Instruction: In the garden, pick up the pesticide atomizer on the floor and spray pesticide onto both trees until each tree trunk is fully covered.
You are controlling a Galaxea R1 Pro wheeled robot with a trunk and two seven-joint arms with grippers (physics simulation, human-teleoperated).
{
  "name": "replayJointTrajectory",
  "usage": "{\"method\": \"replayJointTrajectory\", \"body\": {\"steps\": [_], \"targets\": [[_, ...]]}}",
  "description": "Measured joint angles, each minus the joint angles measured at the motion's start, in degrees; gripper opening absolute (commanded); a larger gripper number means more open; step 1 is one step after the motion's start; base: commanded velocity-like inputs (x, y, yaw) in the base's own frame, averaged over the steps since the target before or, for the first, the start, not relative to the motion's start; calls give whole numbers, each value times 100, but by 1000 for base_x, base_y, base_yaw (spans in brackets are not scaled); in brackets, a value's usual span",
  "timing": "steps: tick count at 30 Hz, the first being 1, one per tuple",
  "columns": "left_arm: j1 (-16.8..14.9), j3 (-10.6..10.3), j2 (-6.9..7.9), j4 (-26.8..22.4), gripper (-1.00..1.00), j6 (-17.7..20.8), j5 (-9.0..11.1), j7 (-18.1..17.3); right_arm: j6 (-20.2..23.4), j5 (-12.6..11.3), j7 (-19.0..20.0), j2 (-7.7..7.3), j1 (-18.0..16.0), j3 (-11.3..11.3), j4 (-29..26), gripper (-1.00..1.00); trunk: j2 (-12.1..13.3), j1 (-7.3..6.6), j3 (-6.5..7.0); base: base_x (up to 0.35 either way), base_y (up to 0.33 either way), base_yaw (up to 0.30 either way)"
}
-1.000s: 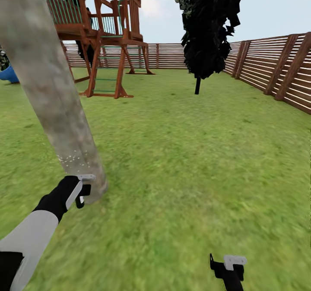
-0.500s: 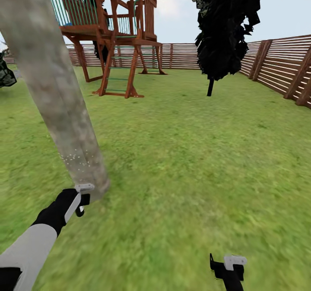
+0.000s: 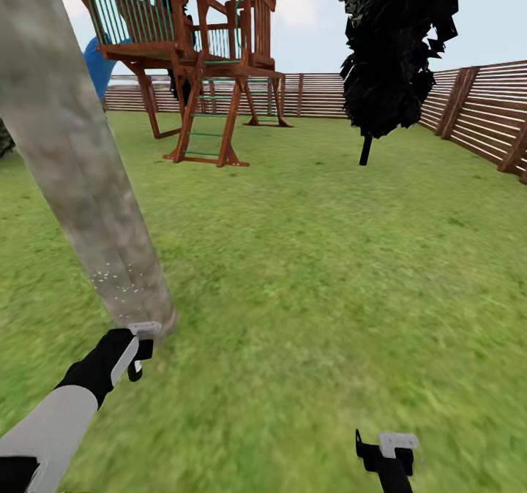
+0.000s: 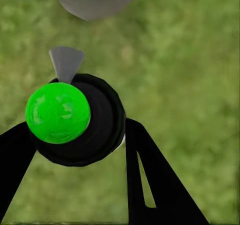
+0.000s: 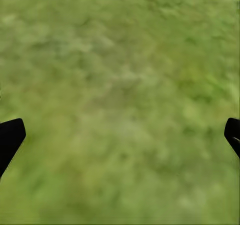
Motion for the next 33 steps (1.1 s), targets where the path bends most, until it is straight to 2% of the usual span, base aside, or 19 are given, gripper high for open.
{"method": "replayJointTrajectory", "body": {"steps": [19, 22, 26, 30, 33], "targets": [[65, -1, -12, 81, -100, -34, -20, 10, 2, 8, -2, 0, 0, 1, -1, 100, 0, 1, 0, 152, -216, 277], [72, -1, -2, 83, -100, -307, -25, 13, 2, 8, -2, 1, -1, 1, -1, 100, 0, 2, 0, 8, -7, 277], [109, -8, -17, 80, -100, -381, -11, 14, 3, 4, -2, 0, 0, 0, -2, 100, 0, 2, 0, 9, -3, 205], [119, -9, -151, 36, -100, -405, 13, 9, 0, 7, 5, 7, 0, 3, -2, 100, 0, 0, 0, 183, -194, 7], [115, -5, -197, -12, -100, -398, -15, 17, 0, 23, 5, 16, 1, 3, -2, 100, 0, 0, 0, 160, -168, 0]]}}
